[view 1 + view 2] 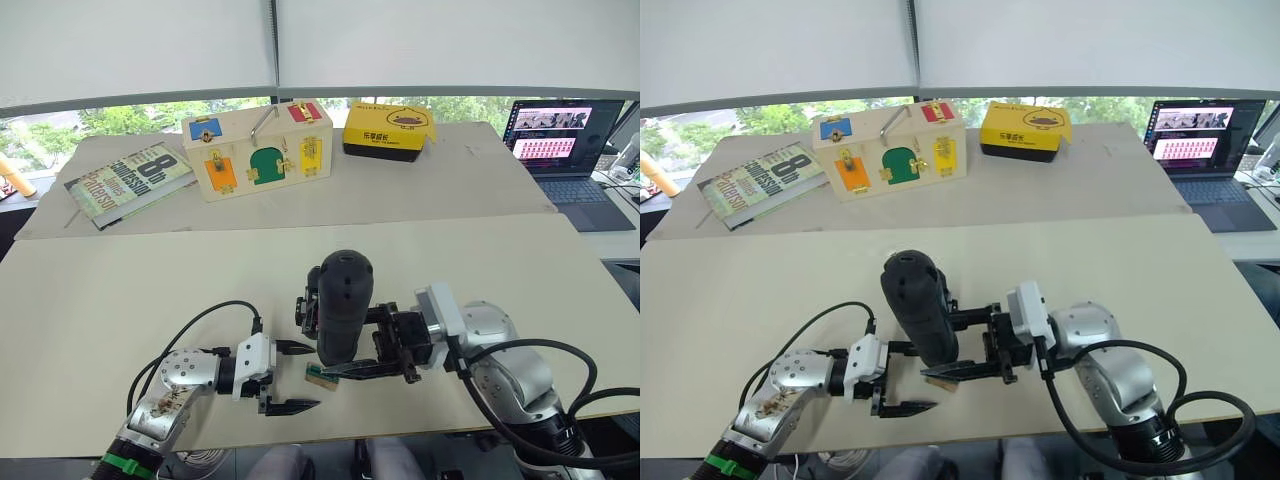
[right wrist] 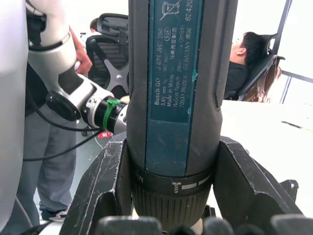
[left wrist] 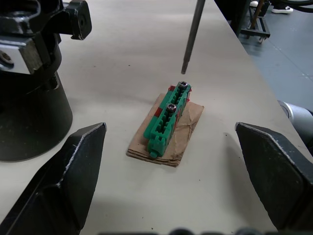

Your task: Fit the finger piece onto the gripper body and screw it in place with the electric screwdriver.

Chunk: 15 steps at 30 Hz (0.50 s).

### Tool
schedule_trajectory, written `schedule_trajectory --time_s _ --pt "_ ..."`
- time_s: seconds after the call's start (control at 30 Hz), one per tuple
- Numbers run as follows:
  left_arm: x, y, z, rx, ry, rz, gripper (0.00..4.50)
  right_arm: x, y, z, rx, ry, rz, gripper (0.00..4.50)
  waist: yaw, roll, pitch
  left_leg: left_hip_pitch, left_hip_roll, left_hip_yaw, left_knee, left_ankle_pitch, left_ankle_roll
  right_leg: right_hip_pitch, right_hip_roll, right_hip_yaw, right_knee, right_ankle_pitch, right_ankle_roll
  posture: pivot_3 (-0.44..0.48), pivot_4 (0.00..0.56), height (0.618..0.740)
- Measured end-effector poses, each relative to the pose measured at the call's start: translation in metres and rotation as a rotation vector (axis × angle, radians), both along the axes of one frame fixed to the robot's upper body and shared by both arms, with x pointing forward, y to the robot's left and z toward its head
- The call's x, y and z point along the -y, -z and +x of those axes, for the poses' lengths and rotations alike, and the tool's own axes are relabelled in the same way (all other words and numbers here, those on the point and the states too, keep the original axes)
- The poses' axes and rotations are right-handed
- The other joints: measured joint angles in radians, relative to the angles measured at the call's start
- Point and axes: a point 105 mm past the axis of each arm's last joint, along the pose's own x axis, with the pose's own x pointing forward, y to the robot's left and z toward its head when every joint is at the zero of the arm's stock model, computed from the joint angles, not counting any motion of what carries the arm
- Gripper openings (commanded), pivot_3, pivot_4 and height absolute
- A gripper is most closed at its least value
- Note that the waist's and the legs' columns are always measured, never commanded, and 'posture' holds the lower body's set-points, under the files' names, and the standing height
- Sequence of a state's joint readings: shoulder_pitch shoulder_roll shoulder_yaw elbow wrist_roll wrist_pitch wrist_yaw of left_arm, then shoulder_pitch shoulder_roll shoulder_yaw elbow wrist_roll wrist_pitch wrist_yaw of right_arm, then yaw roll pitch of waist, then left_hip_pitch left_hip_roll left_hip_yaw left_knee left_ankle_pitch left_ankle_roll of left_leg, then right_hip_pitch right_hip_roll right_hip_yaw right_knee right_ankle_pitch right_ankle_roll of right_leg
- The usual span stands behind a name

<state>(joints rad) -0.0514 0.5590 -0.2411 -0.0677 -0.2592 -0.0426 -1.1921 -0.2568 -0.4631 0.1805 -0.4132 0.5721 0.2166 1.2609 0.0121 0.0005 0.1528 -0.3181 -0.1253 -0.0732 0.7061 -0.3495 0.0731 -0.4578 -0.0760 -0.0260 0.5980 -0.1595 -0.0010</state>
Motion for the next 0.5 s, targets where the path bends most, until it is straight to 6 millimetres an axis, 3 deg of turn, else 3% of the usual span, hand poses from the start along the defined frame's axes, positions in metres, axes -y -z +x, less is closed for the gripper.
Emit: schedule_trajectory --time_s 0.5 --pt "0.0004 -0.0004 0.0004 -0.024 -0.006 -0.011 4.50 0.0002 0.0044 0.0012 -0.013 0.006 -0.013 1.90 0.000 0.000 0.000 0.000 0.000 0.000 0.000 0.000 0.000 0.000 0.000 0.000 0.000 0.000 0.000 0.000 0.150 0.740"
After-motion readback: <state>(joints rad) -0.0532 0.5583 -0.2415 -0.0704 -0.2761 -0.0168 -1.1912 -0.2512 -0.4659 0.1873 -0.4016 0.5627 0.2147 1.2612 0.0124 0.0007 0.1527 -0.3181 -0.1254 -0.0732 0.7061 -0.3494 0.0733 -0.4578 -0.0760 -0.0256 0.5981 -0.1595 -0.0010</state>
